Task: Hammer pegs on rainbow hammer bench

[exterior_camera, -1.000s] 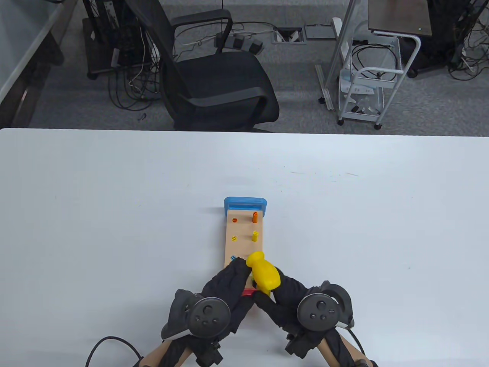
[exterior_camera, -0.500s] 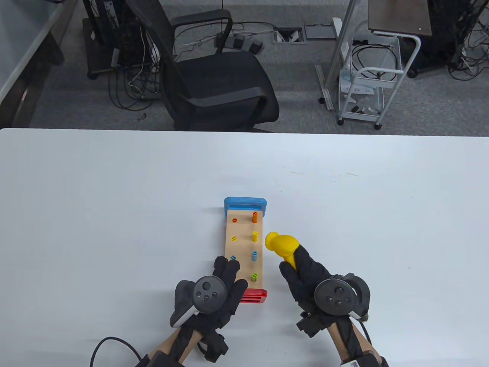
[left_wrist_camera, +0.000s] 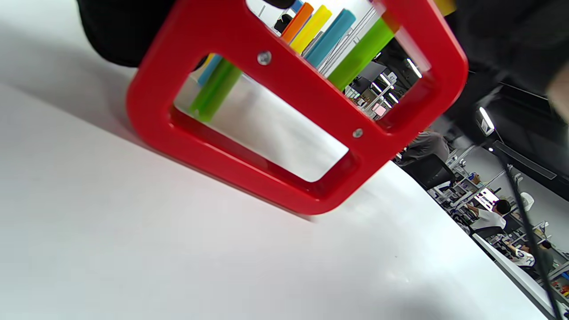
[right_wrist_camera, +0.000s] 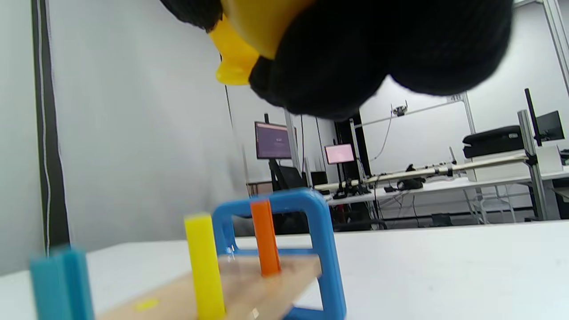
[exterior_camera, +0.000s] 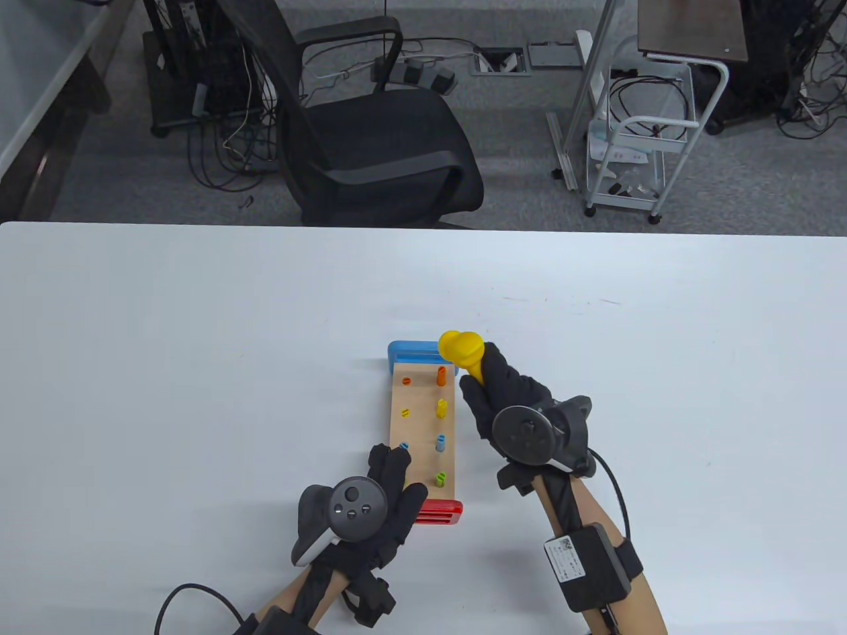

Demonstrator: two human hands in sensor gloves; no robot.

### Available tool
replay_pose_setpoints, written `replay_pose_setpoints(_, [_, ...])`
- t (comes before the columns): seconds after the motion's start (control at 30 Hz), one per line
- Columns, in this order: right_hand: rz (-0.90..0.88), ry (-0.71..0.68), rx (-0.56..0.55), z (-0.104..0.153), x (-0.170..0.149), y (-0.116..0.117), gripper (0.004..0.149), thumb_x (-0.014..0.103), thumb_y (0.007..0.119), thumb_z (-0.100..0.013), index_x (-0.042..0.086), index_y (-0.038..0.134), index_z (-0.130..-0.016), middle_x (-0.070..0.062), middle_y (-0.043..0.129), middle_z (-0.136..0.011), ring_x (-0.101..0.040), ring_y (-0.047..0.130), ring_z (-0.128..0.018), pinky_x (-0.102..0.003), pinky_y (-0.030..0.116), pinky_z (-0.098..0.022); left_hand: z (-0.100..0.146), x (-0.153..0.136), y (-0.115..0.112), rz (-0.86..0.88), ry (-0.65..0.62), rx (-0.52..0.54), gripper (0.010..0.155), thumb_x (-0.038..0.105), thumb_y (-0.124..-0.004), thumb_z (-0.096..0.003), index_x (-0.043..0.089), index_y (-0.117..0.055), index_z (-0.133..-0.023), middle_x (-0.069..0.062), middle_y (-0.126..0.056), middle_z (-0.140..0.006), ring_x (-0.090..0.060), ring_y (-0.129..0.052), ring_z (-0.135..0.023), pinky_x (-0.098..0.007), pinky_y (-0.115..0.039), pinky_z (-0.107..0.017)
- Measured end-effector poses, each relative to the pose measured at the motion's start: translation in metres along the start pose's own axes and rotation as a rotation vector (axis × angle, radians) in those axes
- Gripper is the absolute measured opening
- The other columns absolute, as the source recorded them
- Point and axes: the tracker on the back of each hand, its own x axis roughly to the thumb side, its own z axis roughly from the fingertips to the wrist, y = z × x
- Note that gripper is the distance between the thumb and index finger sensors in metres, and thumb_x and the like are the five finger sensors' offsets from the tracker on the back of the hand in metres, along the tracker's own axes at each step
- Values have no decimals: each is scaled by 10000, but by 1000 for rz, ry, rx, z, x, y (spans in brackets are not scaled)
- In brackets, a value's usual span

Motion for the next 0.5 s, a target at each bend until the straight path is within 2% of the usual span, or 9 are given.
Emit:
replay_pose_setpoints(0.07, [92,23,247,-5,-5,34,648,374,530,-637,-120,509,-1055,-173,919,-669,-278,949,-372,-517,839,-332,0,0,0,15,-5,-1,851,503,-376,-601,-125,-325,-1173,-551,-332,-1130,-656,-780,-917,-664,-746,-623])
replay_pose_setpoints(0.1, [134,50,240,0,-6,32,651,415,468,-642,-80,441,-1063,-102,897,-707,-188,948,-372,-441,870,-336,0,0,0,19,-4,-2,840,492,-372,-607,-128,-324,-1172,-554,-329,-1129,-659,-779,-917,-666,-744,-623])
replay_pose_setpoints(0.13, [51,3,111,-4,-5,30,644,383,529,-632,-116,515,-1039,-153,929,-649,-233,943,-304,-482,853,-281,0,0,0,24,-5,-8,832,484,-371,-612,-131,-324,-1171,-557,-325,-1128,-658,-775,-919,-668,-742,-624])
replay_pose_setpoints(0.2, [81,34,251,-10,-2,26,644,389,523,-643,-107,506,-1054,-150,919,-666,-230,932,-317,-479,844,-297,-1,0,0,27,-5,-12,826,478,-375,-618,-135,-325,-1170,-561,-322,-1125,-659,-776,-917,-670,-740,-625])
replay_pose_setpoints(0.3, [180,3,228,-18,5,8,644,395,523,-643,-96,527,-1060,-139,927,-659,-217,937,-314,-470,851,-297,-1,0,0,23,-3,-16,826,479,-381,-620,-135,-324,-1169,-559,-322,-1125,-656,-777,-919,-668,-742,-625])
replay_pose_setpoints(0.37, [112,-14,48,-19,10,-13,644,393,524,-642,-97,527,-1061,-142,928,-658,-221,938,-315,-473,850,-298,-1,0,0,21,-3,-17,827,482,-383,-620,-134,-325,-1169,-560,-324,-1123,-654,-778,-920,-666,-743,-624])
replay_pose_setpoints(0.4, [68,-13,-5,-17,10,-18,644,391,524,-644,-98,523,-1063,-148,924,-663,-225,938,-319,-477,848,-302,-1,0,0,20,-3,-16,830,484,-384,-619,-134,-326,-1169,-559,-326,-1124,-654,-780,-918,-666,-744,-624])
replay_pose_setpoints(0.47, [1,-8,-73,-13,8,-15,644,384,528,-645,-108,525,-1060,-161,925,-658,-235,936,-316,-486,844,-297,0,0,0,9,-2,-12,829,488,-381,-618,-128,-326,-1170,-556,-331,-1129,-646,-784,-917,-663,-744,-624])
replay_pose_setpoints(0.5, [10,2,-40,-12,6,-5,643,381,532,-644,-110,529,-1059,-167,927,-655,-240,936,-312,-491,842,-295,0,1,0,-12,0,-6,830,489,-378,-618,-131,-326,-1166,-554,-334,-1133,-637,-791,-914,-660,-744,-624])
